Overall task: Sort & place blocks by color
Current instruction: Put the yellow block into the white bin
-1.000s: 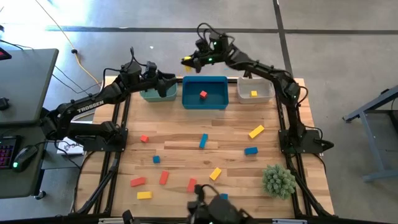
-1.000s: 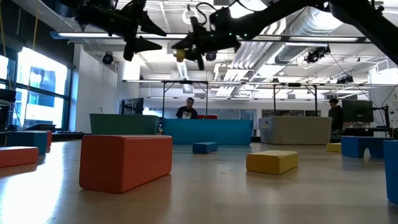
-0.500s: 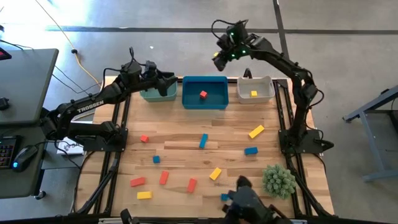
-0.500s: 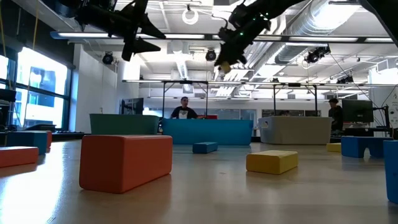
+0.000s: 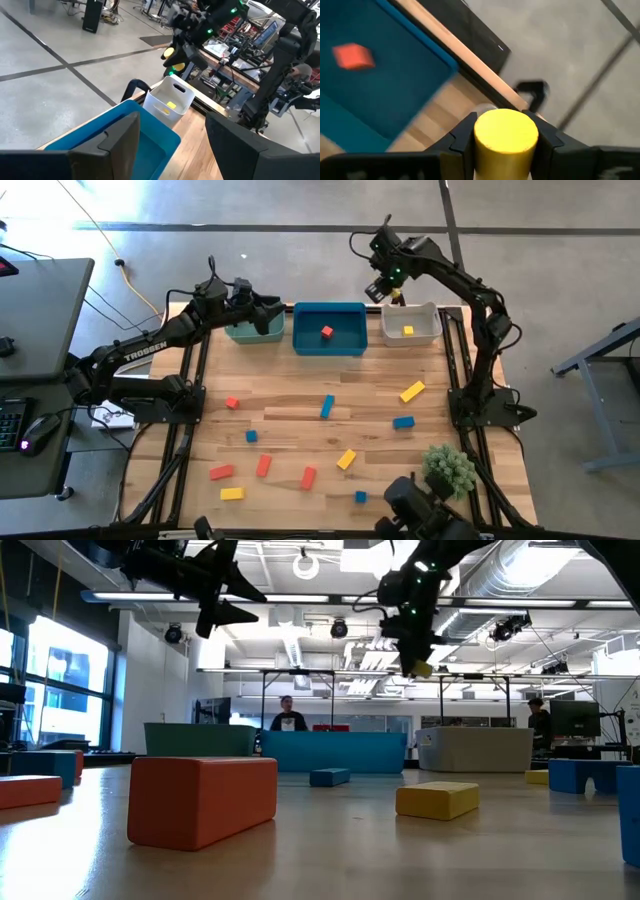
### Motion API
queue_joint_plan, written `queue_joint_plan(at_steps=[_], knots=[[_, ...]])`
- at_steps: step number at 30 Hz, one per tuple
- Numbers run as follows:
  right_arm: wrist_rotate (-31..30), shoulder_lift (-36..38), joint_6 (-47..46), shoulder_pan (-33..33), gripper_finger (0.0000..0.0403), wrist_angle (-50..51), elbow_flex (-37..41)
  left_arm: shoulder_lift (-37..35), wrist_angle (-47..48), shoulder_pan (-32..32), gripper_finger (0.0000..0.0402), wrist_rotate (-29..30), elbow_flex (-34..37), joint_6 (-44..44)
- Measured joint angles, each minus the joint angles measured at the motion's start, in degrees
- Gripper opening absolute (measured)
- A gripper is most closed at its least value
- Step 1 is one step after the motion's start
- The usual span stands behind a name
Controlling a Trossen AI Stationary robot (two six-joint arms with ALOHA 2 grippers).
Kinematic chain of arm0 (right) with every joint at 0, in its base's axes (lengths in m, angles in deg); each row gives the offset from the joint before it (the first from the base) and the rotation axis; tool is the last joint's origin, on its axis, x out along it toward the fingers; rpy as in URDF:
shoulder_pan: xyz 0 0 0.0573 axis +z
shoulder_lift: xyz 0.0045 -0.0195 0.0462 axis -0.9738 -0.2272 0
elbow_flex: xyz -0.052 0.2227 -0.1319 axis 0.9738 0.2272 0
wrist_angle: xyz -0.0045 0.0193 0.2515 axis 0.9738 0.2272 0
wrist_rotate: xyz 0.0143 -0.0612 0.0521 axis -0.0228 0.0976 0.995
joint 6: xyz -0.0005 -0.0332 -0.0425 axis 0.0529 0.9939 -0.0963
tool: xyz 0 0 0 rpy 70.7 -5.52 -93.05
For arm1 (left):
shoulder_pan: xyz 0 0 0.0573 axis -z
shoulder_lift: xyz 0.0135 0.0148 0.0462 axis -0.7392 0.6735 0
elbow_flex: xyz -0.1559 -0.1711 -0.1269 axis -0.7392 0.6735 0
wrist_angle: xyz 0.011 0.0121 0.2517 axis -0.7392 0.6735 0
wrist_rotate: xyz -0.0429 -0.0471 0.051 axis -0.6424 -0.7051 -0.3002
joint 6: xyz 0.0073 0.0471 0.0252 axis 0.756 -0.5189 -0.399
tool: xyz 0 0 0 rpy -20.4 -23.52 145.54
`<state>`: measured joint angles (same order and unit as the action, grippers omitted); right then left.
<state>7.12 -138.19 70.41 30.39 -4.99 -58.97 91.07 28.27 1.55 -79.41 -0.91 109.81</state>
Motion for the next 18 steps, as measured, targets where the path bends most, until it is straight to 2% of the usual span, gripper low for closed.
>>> queue_joint_plan(at_steps=[9,13,18], knots=[[-2.2,0.0,-6.4,-3.1,0.0105,6.3,0.7,0.0,3.5,0.2,0.0213,0.0,0.0,1.6],[-1.9,0.0,-8.3,-3.8,0.0105,6.0,7.1,0.0,5.3,0.2,0.0213,0.0,0.0,1.4],[-1.5,-0.1,-8.4,-3.8,0.0105,0.9,15.9,0.0,6.0,0.2,0.0213,0.0,0.0,0.8]])
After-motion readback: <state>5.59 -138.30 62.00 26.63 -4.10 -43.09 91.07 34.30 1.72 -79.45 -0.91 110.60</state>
